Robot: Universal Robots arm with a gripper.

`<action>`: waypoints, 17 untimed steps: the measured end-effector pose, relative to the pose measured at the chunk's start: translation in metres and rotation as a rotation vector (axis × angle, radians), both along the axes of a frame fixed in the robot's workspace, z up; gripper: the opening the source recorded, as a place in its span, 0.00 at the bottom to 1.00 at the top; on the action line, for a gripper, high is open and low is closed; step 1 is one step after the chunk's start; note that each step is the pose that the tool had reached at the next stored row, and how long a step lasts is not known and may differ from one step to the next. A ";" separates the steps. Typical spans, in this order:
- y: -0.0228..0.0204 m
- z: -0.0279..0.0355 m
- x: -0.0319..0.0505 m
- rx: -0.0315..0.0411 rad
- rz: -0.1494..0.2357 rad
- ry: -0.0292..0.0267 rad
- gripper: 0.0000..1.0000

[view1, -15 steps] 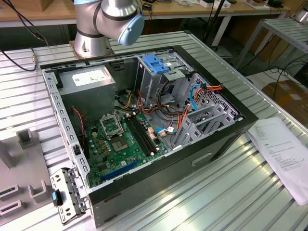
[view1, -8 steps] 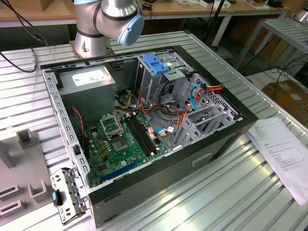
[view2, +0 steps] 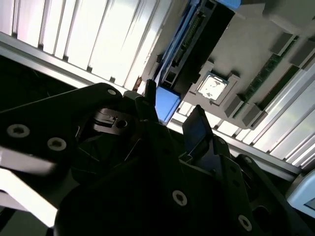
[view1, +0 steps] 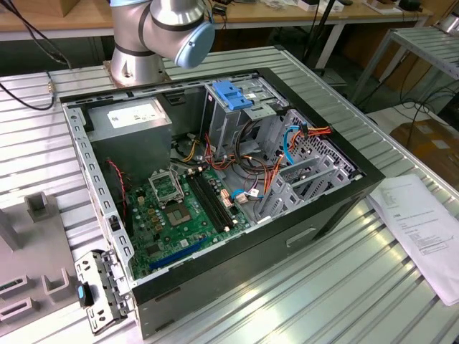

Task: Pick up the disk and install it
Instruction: 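Pick up the disk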

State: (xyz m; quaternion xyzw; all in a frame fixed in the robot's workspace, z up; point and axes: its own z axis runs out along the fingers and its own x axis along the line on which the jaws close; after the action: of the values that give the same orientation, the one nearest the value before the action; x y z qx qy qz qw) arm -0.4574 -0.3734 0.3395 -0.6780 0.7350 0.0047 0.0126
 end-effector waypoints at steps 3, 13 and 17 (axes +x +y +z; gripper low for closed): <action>0.0002 -0.0019 -0.0001 0.0001 0.009 0.0155 0.50; 0.0001 -0.0206 -0.0006 0.0000 0.041 0.0179 0.50; 0.0001 -0.0288 -0.0011 -0.0001 0.051 0.0179 0.50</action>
State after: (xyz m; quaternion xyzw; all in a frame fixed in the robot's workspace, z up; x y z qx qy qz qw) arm -0.4585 -0.3733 0.3107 -0.6962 0.7177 0.0110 0.0058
